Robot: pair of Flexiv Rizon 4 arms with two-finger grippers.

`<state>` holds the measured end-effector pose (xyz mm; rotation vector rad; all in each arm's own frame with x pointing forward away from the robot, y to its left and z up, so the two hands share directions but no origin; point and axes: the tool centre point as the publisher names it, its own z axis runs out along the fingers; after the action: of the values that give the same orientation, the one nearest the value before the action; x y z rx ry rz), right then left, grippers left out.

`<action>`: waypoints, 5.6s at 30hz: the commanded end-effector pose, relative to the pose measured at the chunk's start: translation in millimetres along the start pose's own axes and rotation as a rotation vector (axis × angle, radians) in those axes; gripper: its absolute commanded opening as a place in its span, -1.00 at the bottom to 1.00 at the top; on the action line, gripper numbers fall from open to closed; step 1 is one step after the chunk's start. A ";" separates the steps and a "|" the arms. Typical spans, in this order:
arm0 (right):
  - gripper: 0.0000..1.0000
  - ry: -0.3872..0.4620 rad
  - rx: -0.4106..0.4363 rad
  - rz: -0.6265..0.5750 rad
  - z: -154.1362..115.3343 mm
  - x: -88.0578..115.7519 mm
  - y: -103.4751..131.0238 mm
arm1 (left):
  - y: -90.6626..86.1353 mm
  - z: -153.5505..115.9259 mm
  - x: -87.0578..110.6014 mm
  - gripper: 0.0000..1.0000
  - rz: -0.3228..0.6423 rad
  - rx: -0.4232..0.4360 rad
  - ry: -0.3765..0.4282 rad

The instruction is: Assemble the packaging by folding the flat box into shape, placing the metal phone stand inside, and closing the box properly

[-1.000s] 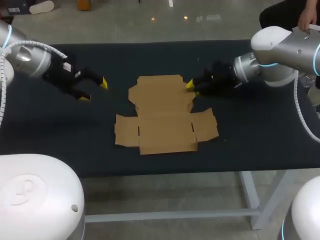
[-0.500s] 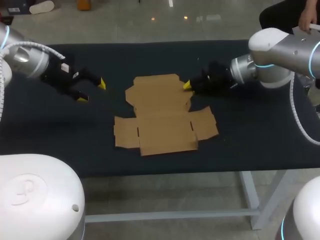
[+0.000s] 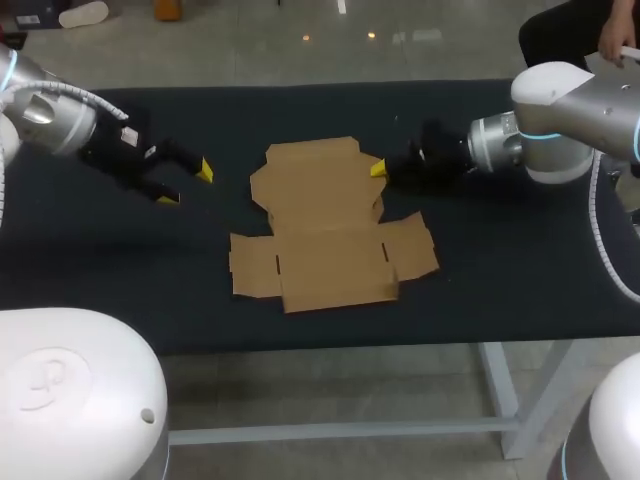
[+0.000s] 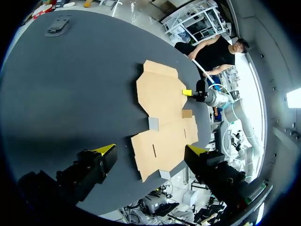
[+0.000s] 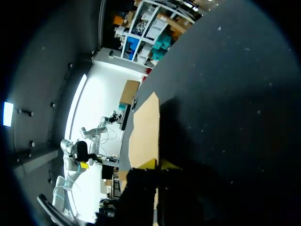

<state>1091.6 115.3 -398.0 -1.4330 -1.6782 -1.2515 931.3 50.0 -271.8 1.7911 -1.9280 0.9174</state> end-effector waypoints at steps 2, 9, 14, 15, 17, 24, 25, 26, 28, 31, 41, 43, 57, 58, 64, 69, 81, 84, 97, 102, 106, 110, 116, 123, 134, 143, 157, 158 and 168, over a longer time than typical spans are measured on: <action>-1.00 0.028 -0.034 -0.040 -14.0 13.8 -5.9 | -3.2 1.3 -2.5 1.00 0.035 0.000 0.030; -1.00 0.044 -0.060 -0.080 -22.6 27.5 -5.7 | -3.6 1.8 0.9 1.00 0.084 0.017 0.054; -1.00 0.044 -0.060 -0.080 -22.6 27.5 -5.7 | -3.6 1.8 0.9 1.00 0.084 0.017 0.054; -1.00 0.044 -0.060 -0.080 -22.6 27.5 -5.7 | -3.6 1.8 0.9 1.00 0.084 0.017 0.054; -1.00 0.044 -0.060 -0.080 -22.6 27.5 -5.7 | -3.6 1.8 0.9 1.00 0.084 0.017 0.054; -1.00 0.044 -0.060 -0.080 -22.6 27.5 -5.7 | -3.6 1.8 0.9 1.00 0.084 0.017 0.054; -1.00 0.044 -0.060 -0.080 -22.6 27.5 -5.7 | -3.6 1.8 0.9 1.00 0.084 0.017 0.054; -1.00 0.044 -0.060 -0.080 -22.6 27.5 -5.7 | -5.0 2.0 1.4 1.00 0.103 0.034 0.078; -1.00 0.061 -0.077 -0.130 -24.9 35.3 -7.7 | -6.1 3.9 4.1 1.00 0.140 0.042 0.108; -1.00 0.104 -0.100 -0.182 -31.3 43.9 -8.9 | -8.5 6.0 6.9 1.00 0.188 0.078 0.119; -1.00 0.205 -0.177 -0.289 -46.8 64.3 -10.2 | -28.0 4.6 3.7 1.00 0.348 0.166 0.216; -1.00 0.215 -0.186 -0.304 -48.9 68.1 -10.2 | -33.1 4.7 6.1 1.00 0.382 0.173 0.247; -1.00 0.273 -0.231 -0.417 -52.6 95.1 -5.7 | -71.1 19.1 25.1 1.00 0.561 0.246 0.294; -1.00 0.281 -0.236 -0.422 -53.2 97.1 -5.9 | -73.4 20.1 25.6 1.00 0.571 0.248 0.306; -1.00 0.318 -0.255 -0.479 -54.8 108.4 -3.0 | -84.1 28.1 29.8 1.00 0.628 0.277 0.332; -1.00 0.343 -0.259 -0.505 -52.5 115.1 0.5 | -90.6 33.0 36.8 1.00 0.671 0.304 0.355; -1.00 0.373 -0.296 -0.549 -49.9 129.5 8.8 | -100.0 45.8 61.4 0.82 0.750 0.317 0.439; -1.00 0.377 -0.295 -0.554 -47.7 131.4 11.1 | -101.5 47.9 66.8 0.75 0.771 0.313 0.452; -1.00 0.415 -0.302 -0.575 -45.0 137.2 16.9 | -107.0 56.9 88.7 -0.07 0.841 0.303 0.535; -1.00 0.437 -0.308 -0.590 -45.2 140.8 19.1 | -108.1 61.8 92.7 -0.14 0.851 0.302 0.564; -1.00 0.454 -0.313 -0.599 -44.9 144.0 20.7 | -110.0 64.0 96.5 -0.24 0.862 0.303 0.593; -1.00 0.465 -0.312 -0.606 -43.3 147.1 21.8 | -111.1 66.0 101.0 -0.29 0.877 0.302 0.619; -1.00 0.477 -0.308 -0.613 -41.1 150.6 24.0 | -113.1 67.6 107.6 -0.44 0.895 0.305 0.641; -1.00 0.487 -0.310 -0.619 -40.2 153.2 26.3 | -114.2 70.1 113.4 -0.56 0.913 0.301 0.653; -1.00 0.495 -0.308 -0.626 -38.4 156.2 29.7 | -115.5 70.1 116.6 -0.88 0.926 0.306 0.673; -1.00 0.500 -0.311 -0.628 -38.5 157.1 30.1 | -115.2 68.8 119.4 -0.87 0.932 0.313 0.679; -1.00 0.493 -0.326 -0.617 -40.4 156.0 30.8 | -107.9 66.2 124.2 -0.70 0.950 0.392 0.625; -1.00 0.493 -0.327 -0.617 -40.7 155.9 30.9 | -107.2 65.9 124.8 -0.73 0.951 0.399 0.616; -1.00 0.475 -0.339 -0.619 -42.0 155.5 30.8 | -105.2 64.2 127.8 -0.76 0.945 0.417 0.570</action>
<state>1078.6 139.2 -236.2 -0.6776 -1.6653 -2.0970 1034.8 -87.5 -215.4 0.4750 -2.2085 1.9645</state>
